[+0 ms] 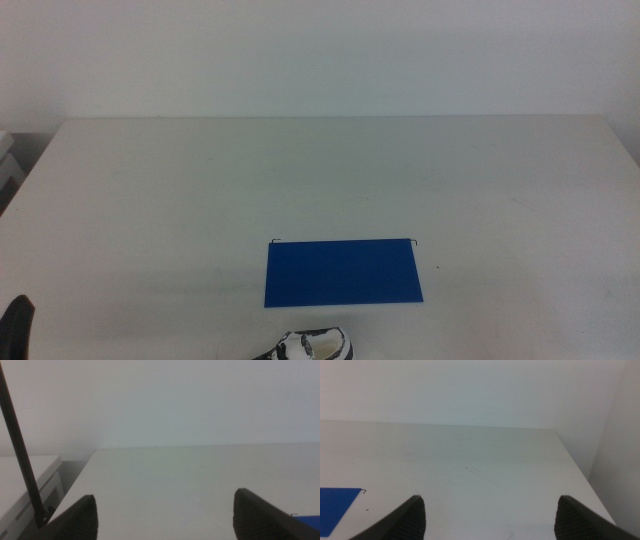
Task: Use one arm to grab the shoe from the table and place it on the mat.
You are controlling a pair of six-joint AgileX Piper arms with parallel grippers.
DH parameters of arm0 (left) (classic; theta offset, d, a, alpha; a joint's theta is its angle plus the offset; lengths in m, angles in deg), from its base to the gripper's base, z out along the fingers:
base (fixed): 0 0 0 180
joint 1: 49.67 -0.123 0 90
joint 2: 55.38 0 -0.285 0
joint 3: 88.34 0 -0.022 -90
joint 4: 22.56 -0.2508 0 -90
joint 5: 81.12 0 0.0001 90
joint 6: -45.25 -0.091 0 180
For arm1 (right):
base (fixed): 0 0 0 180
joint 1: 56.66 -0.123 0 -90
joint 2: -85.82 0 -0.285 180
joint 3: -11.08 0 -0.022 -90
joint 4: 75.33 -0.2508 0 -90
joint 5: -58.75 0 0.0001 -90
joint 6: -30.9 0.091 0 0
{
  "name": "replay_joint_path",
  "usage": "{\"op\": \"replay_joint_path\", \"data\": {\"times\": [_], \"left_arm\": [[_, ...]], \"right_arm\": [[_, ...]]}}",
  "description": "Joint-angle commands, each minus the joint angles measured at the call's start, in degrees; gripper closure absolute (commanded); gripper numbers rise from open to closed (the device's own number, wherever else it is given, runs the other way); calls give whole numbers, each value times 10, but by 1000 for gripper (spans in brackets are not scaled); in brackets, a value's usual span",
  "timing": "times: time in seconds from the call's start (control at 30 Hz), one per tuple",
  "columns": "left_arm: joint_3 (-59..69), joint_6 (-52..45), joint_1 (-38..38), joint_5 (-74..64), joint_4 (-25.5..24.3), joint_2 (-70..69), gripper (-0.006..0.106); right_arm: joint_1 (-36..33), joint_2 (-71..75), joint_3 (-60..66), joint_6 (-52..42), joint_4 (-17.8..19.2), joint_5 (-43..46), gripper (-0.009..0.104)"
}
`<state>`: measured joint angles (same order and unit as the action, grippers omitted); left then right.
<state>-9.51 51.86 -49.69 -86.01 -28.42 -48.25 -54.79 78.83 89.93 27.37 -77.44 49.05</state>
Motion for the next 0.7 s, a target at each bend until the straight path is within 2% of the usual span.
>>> {"op": "replay_joint_path", "data": {"times": [0.0,0.13,0.43,0.67], "left_arm": [[0,4,0,55,6,-8,8],[-23,4,19,60,6,31,8],[-113,4,117,55,3,142,8],[-218,4,214,7,-29,247,8]], "right_arm": [[-2,12,-5,-7,5,45,29],[-2,12,-5,-7,5,45,29],[-2,12,-5,-7,5,45,29],[-2,12,-5,-7,5,45,29]]}}
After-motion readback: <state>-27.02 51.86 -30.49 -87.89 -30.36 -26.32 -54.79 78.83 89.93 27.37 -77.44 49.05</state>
